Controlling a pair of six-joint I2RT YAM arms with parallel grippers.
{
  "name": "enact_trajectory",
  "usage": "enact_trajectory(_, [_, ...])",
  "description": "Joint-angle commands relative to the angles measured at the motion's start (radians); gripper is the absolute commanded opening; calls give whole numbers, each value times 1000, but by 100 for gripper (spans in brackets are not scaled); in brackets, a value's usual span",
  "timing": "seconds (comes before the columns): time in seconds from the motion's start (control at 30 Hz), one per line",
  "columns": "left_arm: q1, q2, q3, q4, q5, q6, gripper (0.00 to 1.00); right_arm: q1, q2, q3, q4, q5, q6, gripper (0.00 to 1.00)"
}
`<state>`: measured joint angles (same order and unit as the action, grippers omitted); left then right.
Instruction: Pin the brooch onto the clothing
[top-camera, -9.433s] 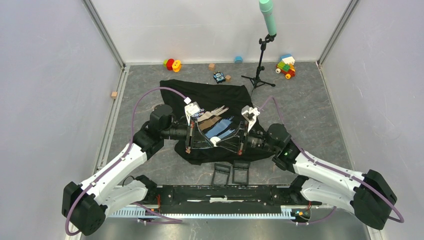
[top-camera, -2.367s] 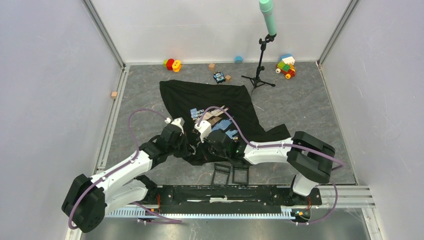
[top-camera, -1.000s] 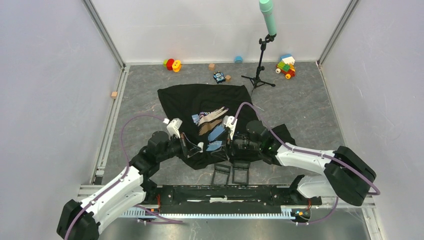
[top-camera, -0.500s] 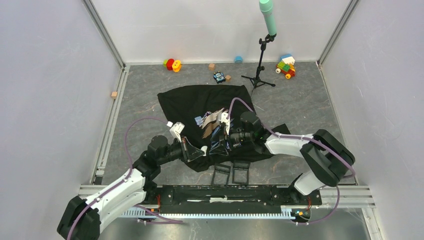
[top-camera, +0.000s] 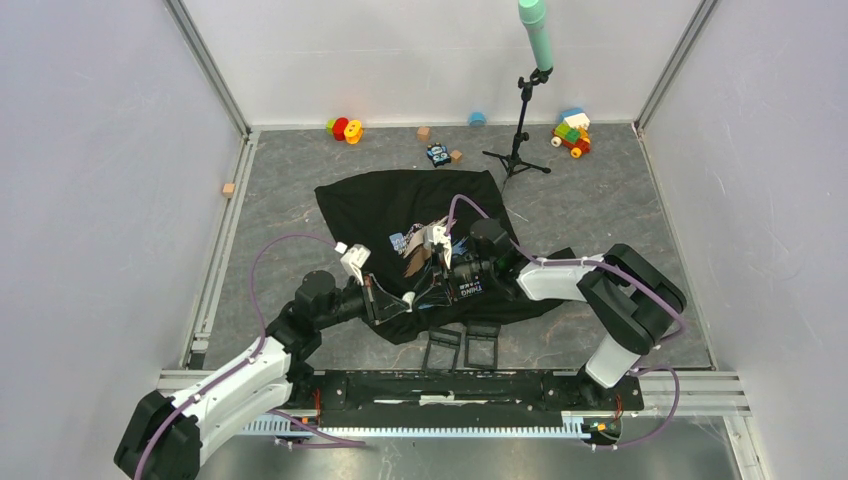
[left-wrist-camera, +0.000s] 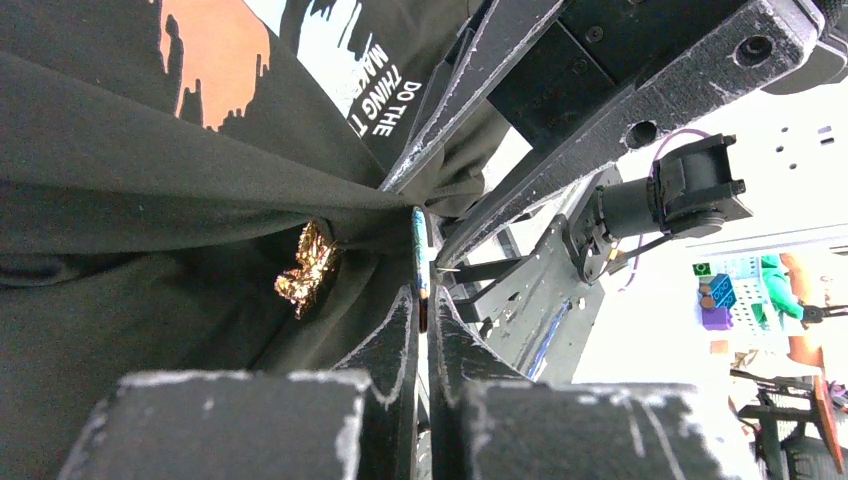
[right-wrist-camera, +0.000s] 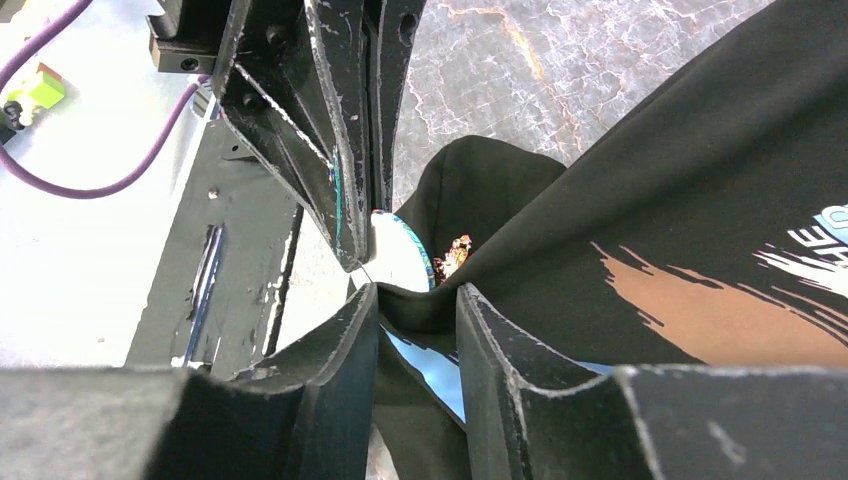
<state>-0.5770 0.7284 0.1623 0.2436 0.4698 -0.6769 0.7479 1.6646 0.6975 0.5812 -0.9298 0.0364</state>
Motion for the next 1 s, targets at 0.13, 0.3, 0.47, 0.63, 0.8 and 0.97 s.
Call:
enact_trajectory(0.13, [3, 7, -3, 92, 62, 30, 2, -2, 34, 46, 64, -50, 25, 36])
enact_trajectory(0.3, [2, 13, 0, 97, 65, 30, 2, 0, 43, 48, 106, -77, 63, 36])
enact_trajectory(0.47, [2, 17, 3, 95, 64, 30, 2, 0, 37, 43, 105, -83, 64, 39])
enact_trajectory(0.63, [3, 17, 3, 98, 67, 30, 2, -1, 41, 43, 103, -69, 68, 38])
enact_trajectory(0.8, [2, 12, 1, 107, 75, 24, 2, 0, 61, 61, 84, -45, 69, 36])
enact_trajectory(0.97, [1, 12, -2, 113, 82, 21, 2, 0, 64, 58, 110, 11, 102, 35])
